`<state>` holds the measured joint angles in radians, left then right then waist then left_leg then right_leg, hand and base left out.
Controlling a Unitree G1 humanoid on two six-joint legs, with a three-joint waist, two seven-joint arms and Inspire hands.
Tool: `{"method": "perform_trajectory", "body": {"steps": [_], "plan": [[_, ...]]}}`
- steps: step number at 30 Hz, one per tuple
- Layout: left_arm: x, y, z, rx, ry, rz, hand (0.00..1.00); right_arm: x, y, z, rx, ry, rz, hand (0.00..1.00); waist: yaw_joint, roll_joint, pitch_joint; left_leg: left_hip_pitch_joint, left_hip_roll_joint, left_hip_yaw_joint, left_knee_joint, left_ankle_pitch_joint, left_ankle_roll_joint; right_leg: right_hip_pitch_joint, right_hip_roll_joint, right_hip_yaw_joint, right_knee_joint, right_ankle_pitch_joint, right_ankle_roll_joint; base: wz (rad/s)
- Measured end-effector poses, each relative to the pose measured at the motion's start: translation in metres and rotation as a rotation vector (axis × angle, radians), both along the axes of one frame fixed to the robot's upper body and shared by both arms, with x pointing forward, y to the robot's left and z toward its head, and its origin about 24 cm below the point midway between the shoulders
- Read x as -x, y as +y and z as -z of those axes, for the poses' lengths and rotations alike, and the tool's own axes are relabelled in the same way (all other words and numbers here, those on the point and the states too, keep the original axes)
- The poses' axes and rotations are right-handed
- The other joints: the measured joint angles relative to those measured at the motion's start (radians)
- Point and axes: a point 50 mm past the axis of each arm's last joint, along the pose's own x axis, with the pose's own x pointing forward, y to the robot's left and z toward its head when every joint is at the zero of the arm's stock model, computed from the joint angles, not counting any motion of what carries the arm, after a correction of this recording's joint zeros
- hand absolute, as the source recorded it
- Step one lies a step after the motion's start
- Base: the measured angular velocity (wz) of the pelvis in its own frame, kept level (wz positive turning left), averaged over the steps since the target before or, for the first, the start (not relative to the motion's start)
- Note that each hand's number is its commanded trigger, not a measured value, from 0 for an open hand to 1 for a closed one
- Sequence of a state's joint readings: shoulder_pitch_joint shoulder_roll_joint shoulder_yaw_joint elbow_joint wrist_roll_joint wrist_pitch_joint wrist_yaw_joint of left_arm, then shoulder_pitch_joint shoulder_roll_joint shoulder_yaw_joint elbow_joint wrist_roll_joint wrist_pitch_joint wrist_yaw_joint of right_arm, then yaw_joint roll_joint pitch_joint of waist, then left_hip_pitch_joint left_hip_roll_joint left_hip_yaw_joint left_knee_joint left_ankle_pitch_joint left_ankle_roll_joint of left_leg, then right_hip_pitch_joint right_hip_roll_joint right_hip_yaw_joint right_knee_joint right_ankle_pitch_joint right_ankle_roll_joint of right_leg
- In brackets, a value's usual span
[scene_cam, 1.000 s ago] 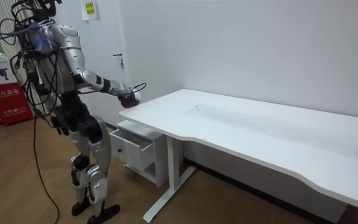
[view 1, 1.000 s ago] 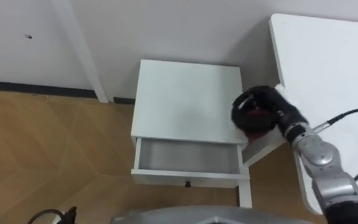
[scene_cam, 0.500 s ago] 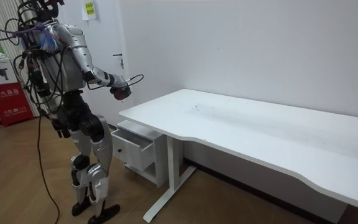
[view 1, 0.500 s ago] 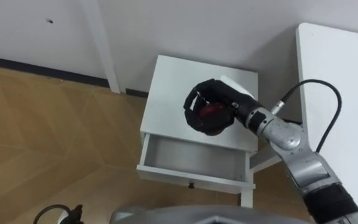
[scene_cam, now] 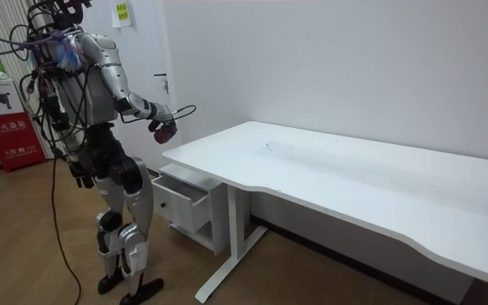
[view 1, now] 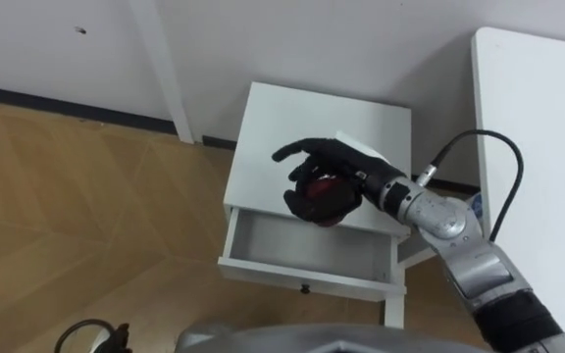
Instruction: Put apple and close drawer
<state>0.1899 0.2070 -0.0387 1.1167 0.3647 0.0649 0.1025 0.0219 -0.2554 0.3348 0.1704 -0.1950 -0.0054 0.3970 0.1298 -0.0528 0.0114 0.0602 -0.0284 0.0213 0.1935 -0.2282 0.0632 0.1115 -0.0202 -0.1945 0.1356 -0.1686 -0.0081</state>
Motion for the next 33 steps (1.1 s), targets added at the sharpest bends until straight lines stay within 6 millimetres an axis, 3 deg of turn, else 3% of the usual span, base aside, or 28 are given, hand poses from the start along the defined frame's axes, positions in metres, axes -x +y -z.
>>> {"method": "perform_trajectory", "body": {"steps": [17, 25, 28, 31, 33], "plan": [[-0.001, -0.001, 0.0, -0.001, -0.001, 0.006, 0.0, 0.0, 0.0, 0.0, 0.0, 0.002, 0.003, 0.0, 0.003, -0.003, -0.0032, 0.0, 0.0, 0.001, 0.003, 0.0, 0.0, 0.003, -0.001, -0.005, 0.0, 0.0, 0.0, 0.0], [0.001, -0.001, 0.0, 0.004, 0.002, 0.001, 0.0, 0.004, -0.005, 0.01, 0.01, 0.041, 0.033, 0.0, -0.02, -0.008, -0.0046, -0.001, -0.002, 0.004, 0.006, -0.001, 0.001, 0.013, -0.004, -0.012, 0.0, 0.0, 0.0, 0.04], [0.001, -0.002, -0.001, 0.01, -0.014, -0.003, 0.0, 0.014, -0.016, 0.03, 0.023, 0.117, 0.124, 0.0, -0.022, -0.009, -0.0049, -0.001, -0.002, 0.002, 0.013, -0.004, 0.004, 0.016, -0.006, -0.024, 0.001, 0.0, 0.001, 0.06], [0.006, -0.003, 0.0, 0.012, -0.002, -0.023, 0.0, 0.039, -0.042, 0.068, 0.099, 0.271, 0.259, 0.0, -0.023, -0.006, -0.0059, -0.001, -0.004, 0.002, 0.012, -0.004, 0.005, 0.018, -0.01, -0.03, 0.002, 0.001, 0.002, 0.06], [0.012, -0.003, 0.001, 0.011, 0.007, -0.059, 0.0, 0.075, -0.078, 0.101, 0.186, 0.438, 0.435, 0.0, -0.045, 0.002, -0.0094, 0.0, -0.007, 0.002, 0.013, -0.006, 0.009, 0.023, -0.015, -0.031, 0.005, -0.002, 0.007, 0.18]]}}
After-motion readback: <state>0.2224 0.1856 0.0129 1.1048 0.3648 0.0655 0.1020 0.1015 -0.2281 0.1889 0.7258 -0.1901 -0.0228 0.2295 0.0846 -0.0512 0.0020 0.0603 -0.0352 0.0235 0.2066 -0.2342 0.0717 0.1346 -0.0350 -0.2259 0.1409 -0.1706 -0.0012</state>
